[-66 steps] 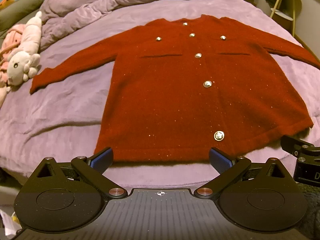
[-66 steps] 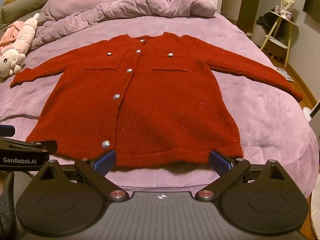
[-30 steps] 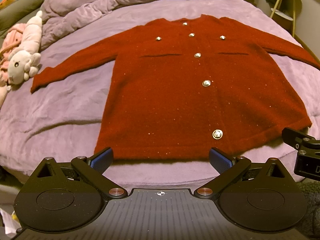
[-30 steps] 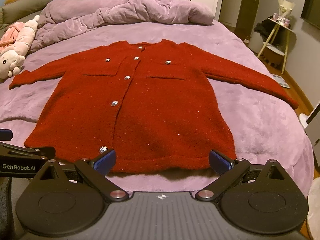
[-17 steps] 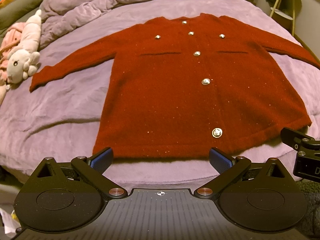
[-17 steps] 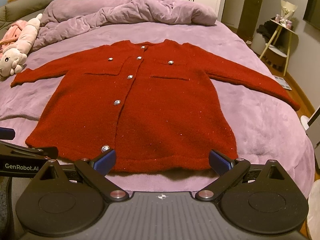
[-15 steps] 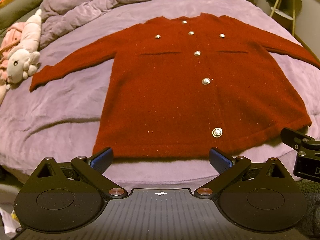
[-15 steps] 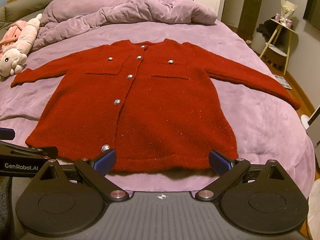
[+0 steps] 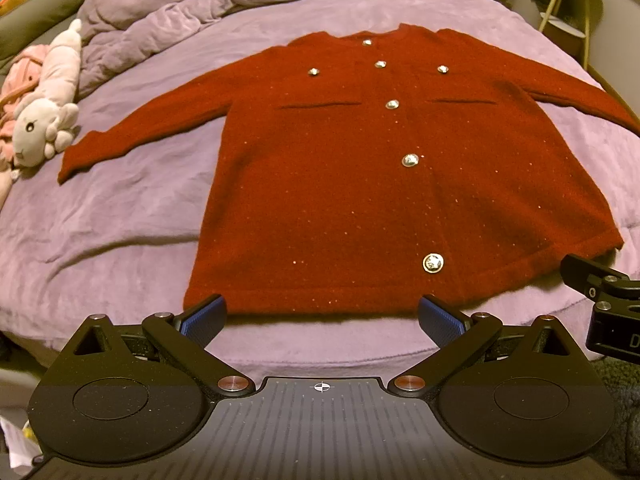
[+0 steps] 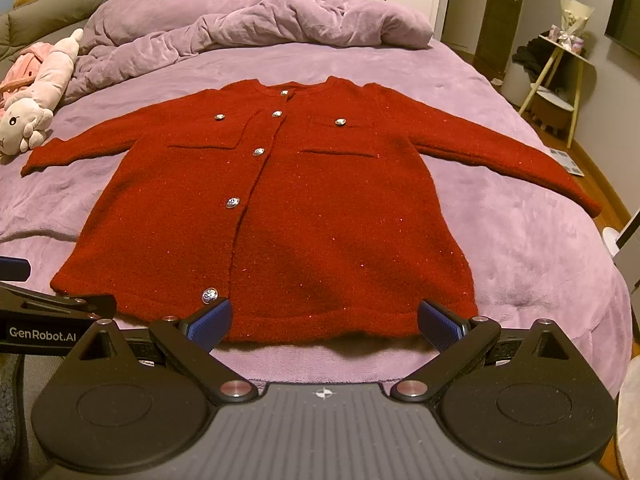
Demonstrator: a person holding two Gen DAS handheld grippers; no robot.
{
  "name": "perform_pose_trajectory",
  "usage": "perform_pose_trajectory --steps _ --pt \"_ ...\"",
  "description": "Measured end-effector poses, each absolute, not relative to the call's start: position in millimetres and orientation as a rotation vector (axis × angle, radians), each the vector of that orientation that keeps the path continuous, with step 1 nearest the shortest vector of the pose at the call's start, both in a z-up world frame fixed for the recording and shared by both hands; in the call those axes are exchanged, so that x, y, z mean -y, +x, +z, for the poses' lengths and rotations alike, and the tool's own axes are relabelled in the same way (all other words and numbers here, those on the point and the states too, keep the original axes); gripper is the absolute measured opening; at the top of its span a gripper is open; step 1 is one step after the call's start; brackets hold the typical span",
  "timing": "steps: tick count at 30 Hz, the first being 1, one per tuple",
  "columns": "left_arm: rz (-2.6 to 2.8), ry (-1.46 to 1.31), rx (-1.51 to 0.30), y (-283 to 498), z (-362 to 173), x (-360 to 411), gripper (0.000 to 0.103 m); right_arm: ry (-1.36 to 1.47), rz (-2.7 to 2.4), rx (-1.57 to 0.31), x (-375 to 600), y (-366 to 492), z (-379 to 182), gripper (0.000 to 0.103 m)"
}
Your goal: Fold small clothes
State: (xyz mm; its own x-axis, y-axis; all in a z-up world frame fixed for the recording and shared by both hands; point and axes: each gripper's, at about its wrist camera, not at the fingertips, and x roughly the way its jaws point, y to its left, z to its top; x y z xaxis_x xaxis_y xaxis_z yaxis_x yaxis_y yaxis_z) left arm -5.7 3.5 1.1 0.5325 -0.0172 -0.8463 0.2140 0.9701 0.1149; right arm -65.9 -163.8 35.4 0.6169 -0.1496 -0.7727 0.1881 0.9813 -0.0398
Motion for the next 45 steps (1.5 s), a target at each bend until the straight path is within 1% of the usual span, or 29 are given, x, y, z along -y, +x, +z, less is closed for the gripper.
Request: perform_pose_trajectory --steps 34,45 --pt "-0.134 0.216 -1.015 -6.5 -3.9 -2.1 0.103 0.08 -0.193 -0.887 167.6 -69.0 30.7 0.099" --pt "-0.139 0.207 -1.032 -2.9 -11.1 -4.6 0.103 0.103 -0.178 -0.898 173.4 -67.5 20.8 0.099"
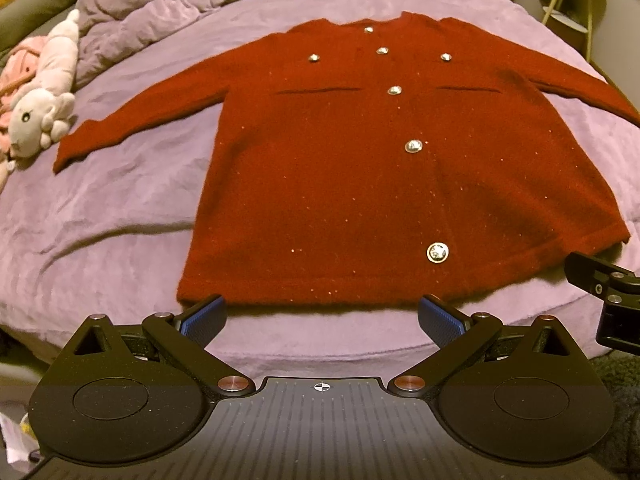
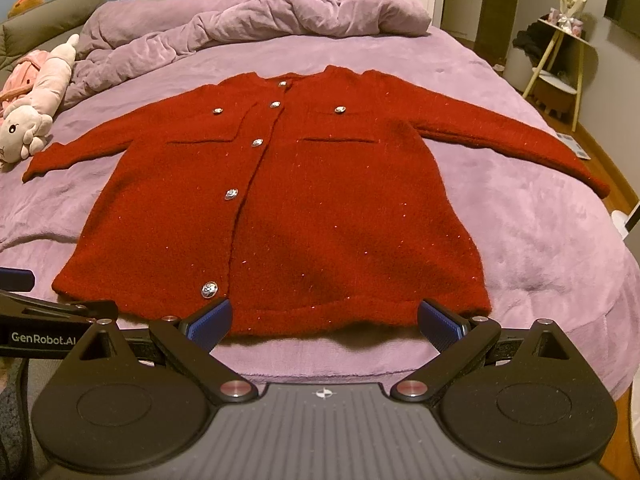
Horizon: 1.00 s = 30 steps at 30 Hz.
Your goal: Fold small clothes
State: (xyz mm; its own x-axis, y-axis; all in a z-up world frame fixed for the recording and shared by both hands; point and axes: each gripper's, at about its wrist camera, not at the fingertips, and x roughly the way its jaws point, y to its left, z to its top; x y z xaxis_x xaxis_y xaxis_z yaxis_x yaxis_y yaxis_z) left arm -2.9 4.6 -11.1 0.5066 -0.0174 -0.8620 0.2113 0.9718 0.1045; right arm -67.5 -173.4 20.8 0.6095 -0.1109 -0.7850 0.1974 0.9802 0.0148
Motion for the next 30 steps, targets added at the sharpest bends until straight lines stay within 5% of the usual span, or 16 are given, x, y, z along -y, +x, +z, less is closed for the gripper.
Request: perform_pose_trajectory --steps 9,16,19,24,28,30 --pt "-0.181 0.176 -0.972 12.8 -26.5 -1.7 0.103 0.313 -0.077 -0.777 222.1 -61.7 -10.0 0.099" --pt "-0.193 0.158 -0.871 76.6 -28.5 16.7 0.103 0.653 -0.333 -0.616 388.3 -8.4 -14.9 0.098" --pt "-0.189 0.158 -0.85 109.0 -29.6 32.6 0.103 0.809 -0.47 -0.466 469.1 4.4 -19.4 0.084" --pt "-0.191 0.131 -0.845 143.6 -41.7 49.0 0.103 1.102 -0.664 -0.353 577.9 19.6 -62.5 0.043" --pt "-0.207 0.084 -0.869 157.8 -55.7 49.1 0.103 1.231 -0.736 -0.299 617.8 23.5 -99.0 0.038" --pt "-0.234 0.04 -0.896 164.2 -62.2 46.4 0.103 1.284 -0.735 -0.272 625.4 24.0 -115.4 0.028"
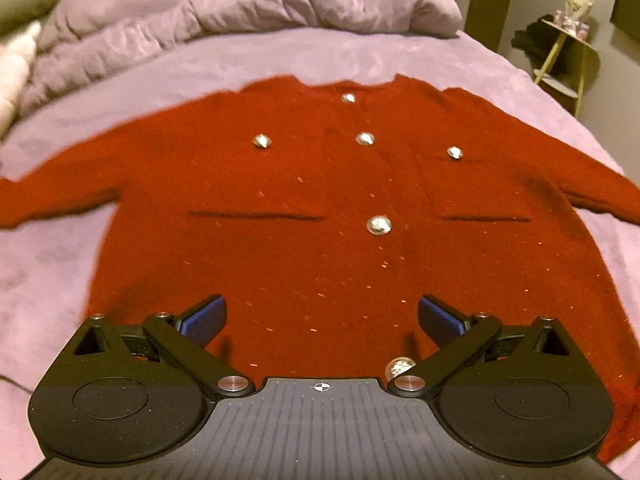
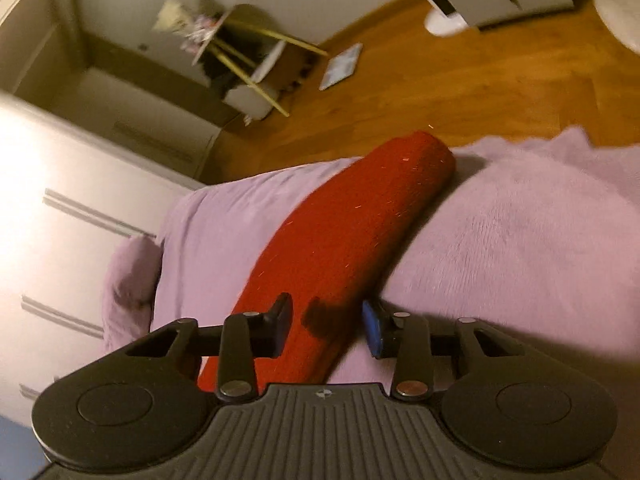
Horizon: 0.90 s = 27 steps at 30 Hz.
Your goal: Fold small clothes
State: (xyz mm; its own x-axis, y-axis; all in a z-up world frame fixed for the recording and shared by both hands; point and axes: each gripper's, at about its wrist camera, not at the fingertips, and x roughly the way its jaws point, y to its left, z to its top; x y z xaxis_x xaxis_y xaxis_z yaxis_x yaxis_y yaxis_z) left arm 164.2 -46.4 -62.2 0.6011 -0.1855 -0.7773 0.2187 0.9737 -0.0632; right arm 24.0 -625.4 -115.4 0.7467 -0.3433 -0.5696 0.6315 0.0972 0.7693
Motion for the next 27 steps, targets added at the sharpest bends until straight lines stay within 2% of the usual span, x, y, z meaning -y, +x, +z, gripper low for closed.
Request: perform_pose_trajectory --steps 1,2,4,6,9,14,15,16,17,18,26,27 --pt "-0.244 0.024 -0.906 166.0 -65.2 45.4 0.103 1.3 -0.745 -0.252 626.7 25.4 -119.4 0.023" --pt "-0.258 0.008 -0.915 167.8 -68.3 44.4 0.103 1.303 -0.755 -0.238 628.3 26.0 -124.1 0.014" --pt "-0.272 0.003 -0.93 171.0 -73.2 43.9 0.103 1.266 -0.758 -0.248 626.8 37.5 -129.0 0.011" --pt "-0.28 -0.009 -0.932 173.5 -74.8 42.6 0.103 1.137 -0.792 -0.315 626.8 51.1 -114.2 0.011" --pt "-0.307 -0.054 -0.905 178.0 -65.9 38.0 0.103 0.73 -0.742 -0.384 584.9 91.3 -60.8 0.01" --pt "-0.412 -0.221 -0.862 203.7 -43.0 38.0 0.103 0.288 -0.256 -0.399 437.1 151.6 2.4 0.011" --pt "-0.45 -0.263 -0.851 210.6 -38.9 40.7 0.103 0.259 -0.167 -0.428 411.5 161.6 4.0 0.016" --pt "-0.482 -0.302 -0.848 219.8 -35.1 44.2 0.103 0.252 -0.07 -0.481 389.5 171.5 1.8 0.02" --pt "-0.494 -0.321 -0.858 228.9 -33.1 49.1 0.103 0.273 0.007 -0.545 373.4 180.8 -3.7 0.033" --pt "-0.497 -0.332 -0.873 237.9 -32.7 55.4 0.103 0.322 0.05 -0.589 366.0 185.1 -11.3 0.04" --pt "-0.577 -0.411 -1.025 314.3 -75.0 103.2 0.103 0.597 -0.068 -0.662 383.9 136.5 -65.2 0.04" --pt "-0.555 -0.417 -1.044 321.0 -80.9 104.5 0.097 0.629 -0.081 -0.664 390.1 131.4 -72.7 0.04"
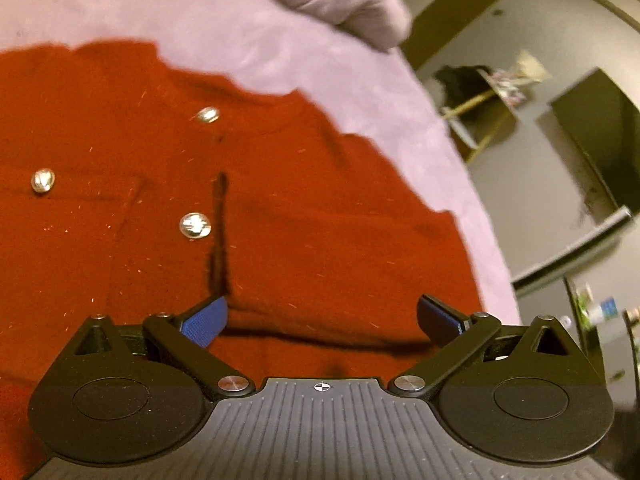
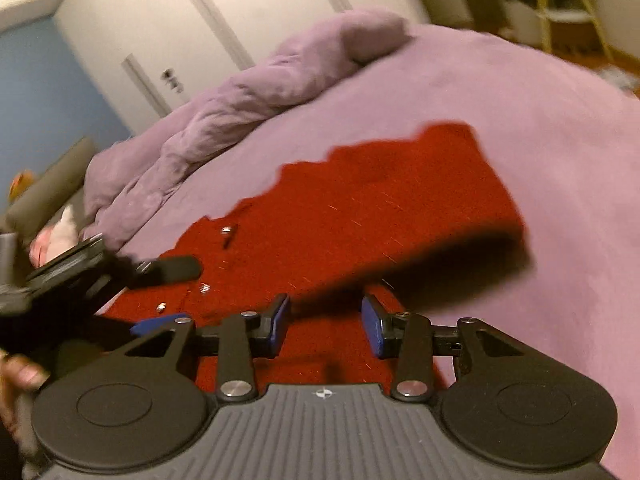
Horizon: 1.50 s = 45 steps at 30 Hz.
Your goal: Fold small clothes
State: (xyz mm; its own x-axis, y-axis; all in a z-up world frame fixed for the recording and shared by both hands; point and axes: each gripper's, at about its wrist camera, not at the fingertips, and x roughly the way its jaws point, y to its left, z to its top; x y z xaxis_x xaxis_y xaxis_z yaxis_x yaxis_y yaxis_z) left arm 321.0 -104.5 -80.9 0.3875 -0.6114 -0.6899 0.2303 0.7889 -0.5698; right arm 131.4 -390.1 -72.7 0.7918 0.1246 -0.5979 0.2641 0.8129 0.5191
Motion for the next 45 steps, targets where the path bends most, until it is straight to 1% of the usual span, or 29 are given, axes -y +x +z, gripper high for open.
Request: perform_pose_trajectory --steps 1,4,5,6,7,8,9,10,12,14,17,19,21,23,25,26,28,29,30,31,32,33,35,37,38,40,41,44,45 --pt "-0.524 -0.42 -1.072 327.2 -87.1 103.7 0.084 0.652 -0.09 -0.666 396.2 126.2 -75.1 0.04" --pt "-0.501 -0.45 -1.084 330.8 -95.4 91.8 0.073 0.706 -0.093 -0.654 399.7 110.7 -86.1 0.04" --pt "-0.499 -0.473 -1.082 332.0 -98.2 88.2 0.072 0.716 -0.088 -0.647 401.8 111.2 -88.4 0.04" --pt "-0.495 -0.492 -1.095 334.2 -100.1 87.1 0.067 0.721 -0.085 -0.64 400.8 115.1 -91.0 0.04" --pt "-0.497 -0.51 -1.105 337.7 -103.1 88.2 0.057 0.727 -0.086 -0.638 402.7 116.4 -91.8 0.04" --pt "-0.5 -0.516 -1.114 341.4 -106.0 90.9 0.05 0.739 -0.091 -0.635 403.3 119.6 -91.4 0.04" --pt "-0.5 -0.512 -1.126 343.1 -107.4 93.0 0.039 0.758 -0.094 -0.627 402.4 125.4 -87.5 0.04" --pt "-0.502 -0.501 -1.131 347.1 -107.3 97.6 0.03 0.78 -0.092 -0.617 403.3 126.8 -86.7 0.04" --pt "-0.513 -0.485 -1.105 351.0 -99.6 101.7 0.026 0.821 -0.092 -0.598 405.1 128.9 -85.4 0.04" --pt "-0.53 -0.454 -1.029 352.6 -78.3 99.2 0.024 0.847 -0.092 -0.587 408.1 135.0 -85.3 0.04" --pt "-0.536 -0.411 -0.929 351.2 -43.6 75.0 0.023 0.925 -0.075 -0.579 417.1 144.0 -88.2 0.04" --pt "-0.481 -0.353 -0.857 352.7 -26.9 53.9 0.023 0.972 -0.078 -0.569 422.2 151.9 -90.7 0.043" --pt "-0.403 -0.284 -0.809 354.9 -22.8 35.8 0.025 0.993 -0.092 -0.559 423.9 160.7 -92.7 0.045" --pt "-0.336 -0.239 -0.809 357.7 -31.1 20.0 0.028 1.017 -0.101 -0.558 424.7 171.0 -95.9 0.046" --pt "-0.277 -0.23 -0.829 361.3 -49.2 9.3 0.042 1.068 -0.113 -0.569 426.1 180.9 -101.4 0.046" --pt "-0.261 -0.238 -0.853 363.7 -59.8 7.3 0.045 1.084 -0.125 -0.573 426.2 185.7 -104.7 0.046" --pt "-0.259 -0.255 -0.894 369.9 -74.7 6.4 0.047 1.098 -0.145 -0.584 425.4 193.2 -110.2 0.045" --pt "-0.257 -0.251 -0.909 372.6 -78.1 6.5 0.047 1.108 -0.154 -0.581 425.0 196.2 -113.0 0.043" --pt "-0.25 -0.242 -0.924 377.7 -82.2 8.7 0.042 1.118 -0.17 -0.584 424.5 198.8 -115.8 0.034" --pt "-0.243 -0.246 -0.924 380.3 -83.4 7.4 0.026 1.117 -0.184 -0.593 423.7 201.4 -117.7 0.029" --pt "-0.246 -0.269 -0.923 381.7 -85.1 5.6 0.026 1.103 -0.194 -0.6 422.3 205.1 -118.8 0.022" --pt "-0.257 -0.3 -0.922 383.5 -82.1 2.7 0.022 1.076 -0.206 -0.611 420.7 207.9 -118.4 0.017" --pt "-0.278 -0.308 -0.859 381.8 -69.9 -3.1 0.022 0.949 -0.247 -0.643 412.3 215.6 -110.3 0.013" --pt "-0.289 -0.277 -0.777 380.1 -53.0 -5.9 0.021 0.808 -0.243 -0.629 397.0 221.2 -97.0 0.011" --pt "-0.284 -0.262 -0.739 379.9 -43.7 -8.8 0.021 0.8 -0.191 -0.591 391.0 221.5 -92.6 0.011" --pt "-0.244 -0.215 -0.671 382.4 -32.6 -15.8 0.021 0.872 -0.047 -0.511 386.6 221.1 -95.6 0.011" --pt "-0.225 -0.201 -0.668 385.7 -33.4 -18.9 0.021 0.848 -0.052 -0.534 382.7 225.5 -97.6 0.011" --pt "-0.212 -0.177 -0.766 395.9 -55.2 -24.7 0.022 0.635 -0.164 -0.674 367.5 243.3 -107.0 0.013" --pt "-0.209 -0.155 -0.788 394.4 -62.3 -25.3 0.022 0.604 -0.17 -0.698 365.0 245.7 -109.8 0.014"
